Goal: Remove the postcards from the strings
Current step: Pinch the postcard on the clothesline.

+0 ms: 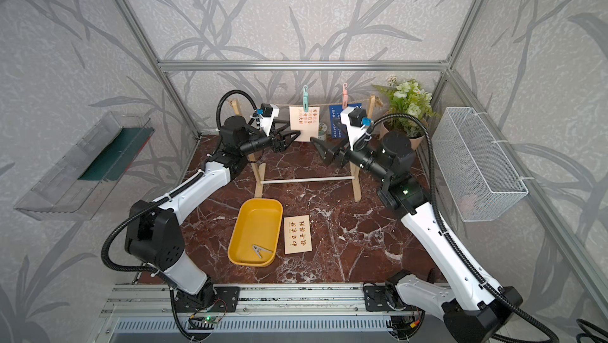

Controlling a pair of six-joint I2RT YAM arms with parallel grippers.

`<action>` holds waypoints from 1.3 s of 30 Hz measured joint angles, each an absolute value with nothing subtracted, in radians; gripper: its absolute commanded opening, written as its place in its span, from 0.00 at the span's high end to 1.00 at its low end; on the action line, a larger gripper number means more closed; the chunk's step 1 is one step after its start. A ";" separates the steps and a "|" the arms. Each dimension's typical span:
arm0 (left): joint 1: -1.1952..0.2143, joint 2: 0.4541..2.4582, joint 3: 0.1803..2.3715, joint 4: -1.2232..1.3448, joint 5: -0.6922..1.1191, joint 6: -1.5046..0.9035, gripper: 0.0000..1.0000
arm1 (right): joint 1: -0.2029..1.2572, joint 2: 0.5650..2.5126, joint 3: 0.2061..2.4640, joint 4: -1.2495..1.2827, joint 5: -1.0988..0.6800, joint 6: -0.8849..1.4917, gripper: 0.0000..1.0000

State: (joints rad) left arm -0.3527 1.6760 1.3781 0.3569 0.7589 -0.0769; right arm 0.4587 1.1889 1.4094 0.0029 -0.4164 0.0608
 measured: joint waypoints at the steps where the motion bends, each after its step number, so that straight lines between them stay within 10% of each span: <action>1: -0.353 1.681 1.385 0.354 0.770 -0.075 0.54 | 0.450 1.241 1.514 -0.043 -0.421 0.055 0.11; 17: -0.352 1.683 1.389 0.382 0.837 -0.061 0.92 | 0.424 2.031 2.819 -0.820 -0.507 -0.068 0.13; 39: -0.303 1.675 1.351 0.468 0.898 -0.042 0.95 | 0.310 2.151 2.833 -0.836 -0.825 -0.035 0.14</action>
